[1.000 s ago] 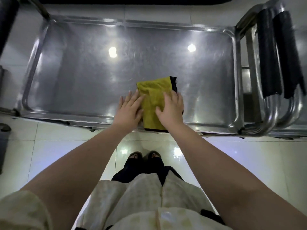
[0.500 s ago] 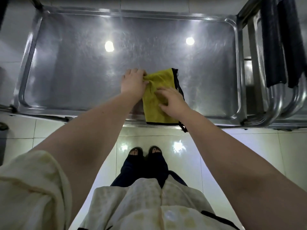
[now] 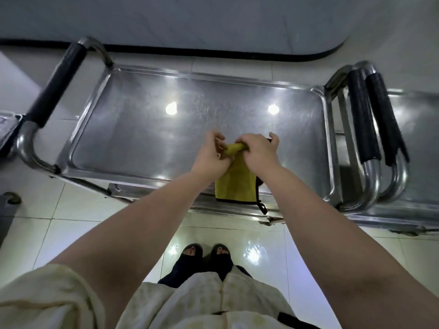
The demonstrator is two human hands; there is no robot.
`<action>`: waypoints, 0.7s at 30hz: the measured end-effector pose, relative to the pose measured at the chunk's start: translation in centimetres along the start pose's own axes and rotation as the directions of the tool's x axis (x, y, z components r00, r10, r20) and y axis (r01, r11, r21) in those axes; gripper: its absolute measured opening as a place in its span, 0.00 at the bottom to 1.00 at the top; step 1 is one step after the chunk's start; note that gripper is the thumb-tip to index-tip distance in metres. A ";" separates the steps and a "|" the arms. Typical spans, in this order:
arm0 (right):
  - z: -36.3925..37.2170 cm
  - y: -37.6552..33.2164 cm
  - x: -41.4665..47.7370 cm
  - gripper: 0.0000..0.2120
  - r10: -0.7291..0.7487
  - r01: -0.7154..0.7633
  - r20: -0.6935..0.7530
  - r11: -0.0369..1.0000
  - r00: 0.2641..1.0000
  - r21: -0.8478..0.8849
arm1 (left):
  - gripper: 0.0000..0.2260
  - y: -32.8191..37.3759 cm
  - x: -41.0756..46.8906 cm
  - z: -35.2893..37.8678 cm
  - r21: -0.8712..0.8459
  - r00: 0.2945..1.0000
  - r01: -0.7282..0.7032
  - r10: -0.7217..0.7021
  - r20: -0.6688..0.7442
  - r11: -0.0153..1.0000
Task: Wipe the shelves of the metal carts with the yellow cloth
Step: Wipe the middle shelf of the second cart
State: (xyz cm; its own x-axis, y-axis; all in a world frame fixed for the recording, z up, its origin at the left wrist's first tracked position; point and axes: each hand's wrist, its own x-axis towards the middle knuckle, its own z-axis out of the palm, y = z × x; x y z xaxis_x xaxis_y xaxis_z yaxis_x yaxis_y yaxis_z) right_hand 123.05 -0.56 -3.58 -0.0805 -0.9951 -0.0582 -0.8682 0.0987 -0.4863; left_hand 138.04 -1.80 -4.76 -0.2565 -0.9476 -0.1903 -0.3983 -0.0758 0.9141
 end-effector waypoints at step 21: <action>-11.2 -11.3 1.0 0.15 -0.079 0.092 -0.054 0.937 0.995 0.338 | 0.08 15.9 0.1 -14.1 0.727 0.862 -0.308 0.504 -0.061 0.614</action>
State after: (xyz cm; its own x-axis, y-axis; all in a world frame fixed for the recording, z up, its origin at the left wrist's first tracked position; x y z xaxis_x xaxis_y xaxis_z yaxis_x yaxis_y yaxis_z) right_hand 127.29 -2.81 11.67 -0.0379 -0.9989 0.0271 -0.6549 0.0043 -0.7557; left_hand 144.06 -7.50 14.75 -0.3678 -0.8736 0.3185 -0.8057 0.4704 0.3600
